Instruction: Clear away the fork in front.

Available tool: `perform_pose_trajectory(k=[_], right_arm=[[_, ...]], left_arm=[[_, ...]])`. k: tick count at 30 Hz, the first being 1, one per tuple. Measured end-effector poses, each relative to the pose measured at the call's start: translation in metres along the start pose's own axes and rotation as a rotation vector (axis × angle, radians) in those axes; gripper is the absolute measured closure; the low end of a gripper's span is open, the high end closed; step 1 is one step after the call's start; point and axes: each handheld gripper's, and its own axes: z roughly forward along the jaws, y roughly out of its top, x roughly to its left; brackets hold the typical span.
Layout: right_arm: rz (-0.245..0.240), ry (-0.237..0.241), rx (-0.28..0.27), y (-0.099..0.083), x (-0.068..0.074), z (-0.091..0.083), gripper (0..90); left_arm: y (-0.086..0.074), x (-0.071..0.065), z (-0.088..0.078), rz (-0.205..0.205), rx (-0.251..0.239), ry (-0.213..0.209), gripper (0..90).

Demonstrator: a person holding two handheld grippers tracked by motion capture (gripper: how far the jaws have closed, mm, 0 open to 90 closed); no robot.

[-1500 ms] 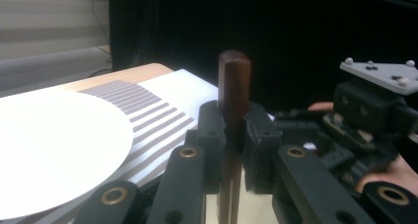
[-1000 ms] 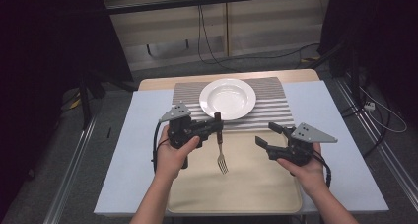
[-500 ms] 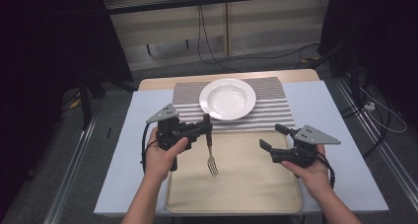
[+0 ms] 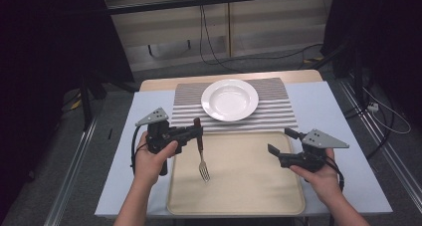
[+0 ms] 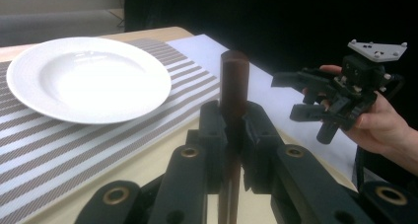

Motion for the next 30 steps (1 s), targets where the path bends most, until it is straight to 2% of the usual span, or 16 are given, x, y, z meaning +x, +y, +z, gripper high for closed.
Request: perform_pose_trajectory(k=[6, 12, 17, 20, 22, 26, 30], right_arm=[[-0.020, -0.002, 0.019, -0.001, -0.001, -0.004, 16.4], [-0.011, -0.011, 0.005, -0.001, -0.003, -0.009, 16.3], [-0.008, -0.018, -0.003, -0.003, -0.003, -0.011, 16.2], [-0.001, -0.023, -0.006, -0.004, -0.005, -0.013, 16.2], [0.000, -0.025, -0.009, -0.004, -0.005, -0.013, 16.2], [0.003, -0.025, -0.010, -0.005, -0.005, -0.013, 16.0], [0.006, -0.019, -0.013, -0.006, -0.005, -0.014, 15.8]], left_arm=[[-0.005, 0.002, -0.005, -0.003, 0.028, -0.003, 80.7], [-0.015, 0.002, -0.002, 0.002, 0.082, -0.009, 80.7], [-0.020, 0.006, -0.003, -0.026, 0.065, -0.020, 80.7], [-0.021, 0.009, 0.000, -0.019, 0.065, 0.002, 80.5], [-0.022, 0.013, 0.004, 0.002, 0.065, 0.035, 79.8], [-0.028, 0.021, 0.013, 0.027, 0.051, 0.068, 77.5], [-0.037, 0.028, 0.022, 0.040, 0.102, 0.097, 74.4]])
